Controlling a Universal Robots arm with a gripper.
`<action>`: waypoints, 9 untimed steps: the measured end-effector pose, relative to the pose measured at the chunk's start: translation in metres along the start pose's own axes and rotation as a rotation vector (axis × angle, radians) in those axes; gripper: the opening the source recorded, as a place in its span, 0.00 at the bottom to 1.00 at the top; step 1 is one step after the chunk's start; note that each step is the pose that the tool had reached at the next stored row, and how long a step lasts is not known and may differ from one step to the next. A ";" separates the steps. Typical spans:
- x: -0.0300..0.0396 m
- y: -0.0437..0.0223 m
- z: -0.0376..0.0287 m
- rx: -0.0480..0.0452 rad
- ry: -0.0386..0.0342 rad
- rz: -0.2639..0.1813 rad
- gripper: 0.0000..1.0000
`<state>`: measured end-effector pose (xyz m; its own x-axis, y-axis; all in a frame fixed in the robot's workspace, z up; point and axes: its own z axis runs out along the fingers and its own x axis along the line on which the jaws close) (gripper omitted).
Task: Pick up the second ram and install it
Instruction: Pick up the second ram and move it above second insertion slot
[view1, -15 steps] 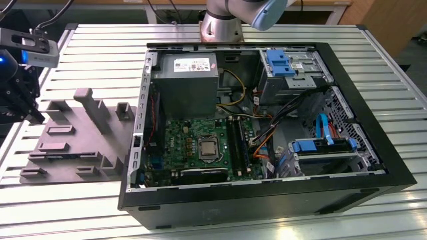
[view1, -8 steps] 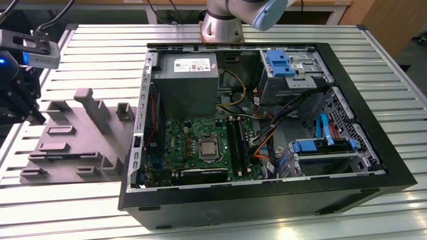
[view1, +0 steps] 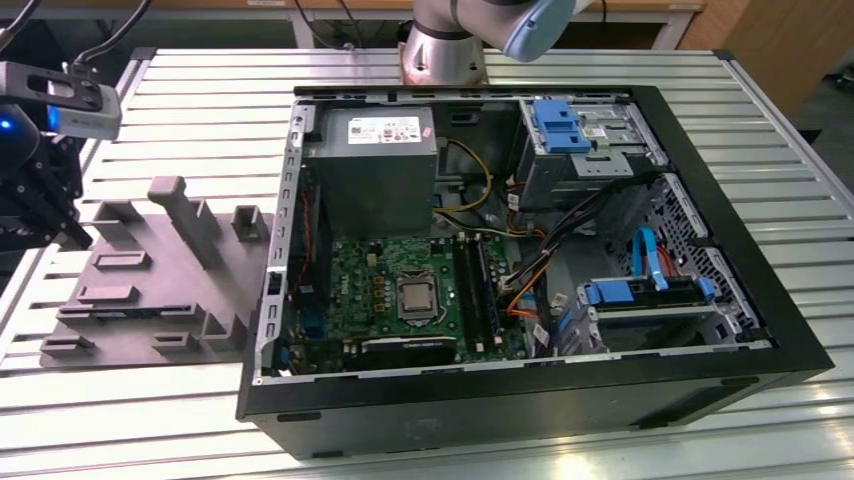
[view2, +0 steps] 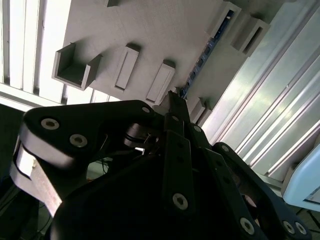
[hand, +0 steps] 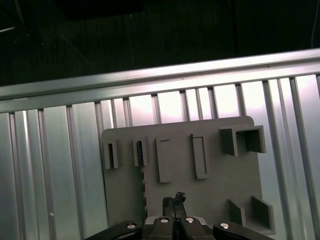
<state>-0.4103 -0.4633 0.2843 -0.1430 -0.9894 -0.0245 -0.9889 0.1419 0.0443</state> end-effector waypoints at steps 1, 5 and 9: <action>0.0000 0.0000 0.0002 0.0000 0.0000 0.000 0.11; 0.0002 -0.0001 0.0010 0.0000 0.0000 -0.001 0.11; 0.0004 0.0000 0.0019 -0.0001 0.0001 -0.001 0.11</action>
<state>-0.4104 -0.4636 0.2824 -0.1416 -0.9896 -0.0245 -0.9891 0.1404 0.0444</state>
